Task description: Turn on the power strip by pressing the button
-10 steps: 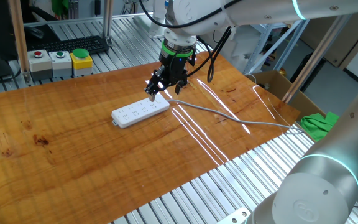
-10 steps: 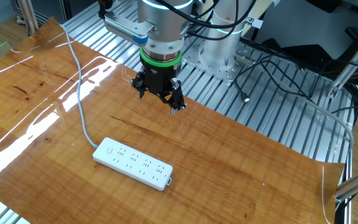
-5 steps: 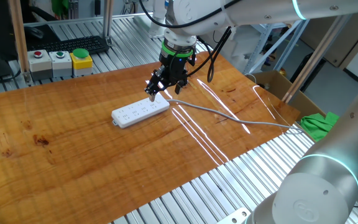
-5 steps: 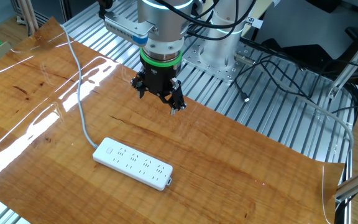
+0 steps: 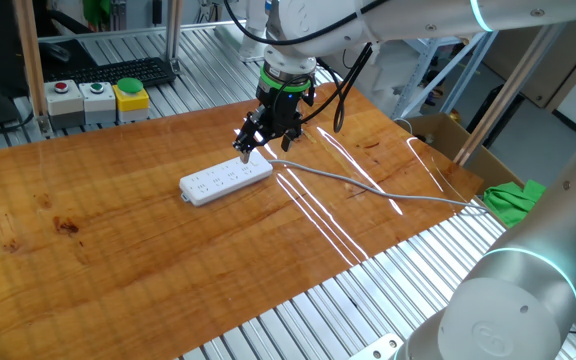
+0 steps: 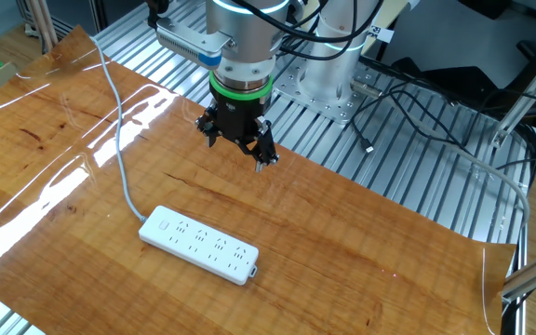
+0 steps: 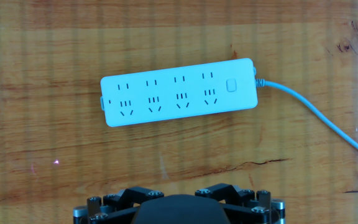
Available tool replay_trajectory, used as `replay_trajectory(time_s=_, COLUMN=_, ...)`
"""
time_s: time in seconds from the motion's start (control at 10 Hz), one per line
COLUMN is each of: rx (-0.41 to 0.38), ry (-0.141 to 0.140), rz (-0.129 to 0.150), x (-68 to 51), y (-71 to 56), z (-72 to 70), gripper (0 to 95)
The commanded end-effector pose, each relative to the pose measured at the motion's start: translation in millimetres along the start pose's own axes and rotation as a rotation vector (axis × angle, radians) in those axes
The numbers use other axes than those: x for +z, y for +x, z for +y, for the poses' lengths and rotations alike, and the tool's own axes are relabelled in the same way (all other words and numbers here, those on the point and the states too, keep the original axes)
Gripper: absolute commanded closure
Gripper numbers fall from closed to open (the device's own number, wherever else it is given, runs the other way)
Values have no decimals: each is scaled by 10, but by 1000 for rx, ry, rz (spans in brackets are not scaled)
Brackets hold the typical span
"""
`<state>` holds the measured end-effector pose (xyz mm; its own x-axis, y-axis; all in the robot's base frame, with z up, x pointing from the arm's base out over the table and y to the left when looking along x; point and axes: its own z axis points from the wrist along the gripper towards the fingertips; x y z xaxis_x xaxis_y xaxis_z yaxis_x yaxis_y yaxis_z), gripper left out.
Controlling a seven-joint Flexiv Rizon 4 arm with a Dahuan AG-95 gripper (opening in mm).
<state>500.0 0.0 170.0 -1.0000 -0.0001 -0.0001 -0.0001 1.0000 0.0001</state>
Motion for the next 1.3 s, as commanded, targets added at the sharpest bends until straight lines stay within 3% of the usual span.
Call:
replay_trajectory(time_s=0.1, rx=36, ry=-68, rz=-45, x=0, y=0, z=0, gripper=0)
replay_trajectory(time_s=0.2, rx=35, ry=-68, rz=-45, x=8, y=4, z=3, gripper=950)
replay_trajectory(time_s=1.3, rx=40, ry=-63, rz=-49, x=69, y=-1, z=21, gripper=950)
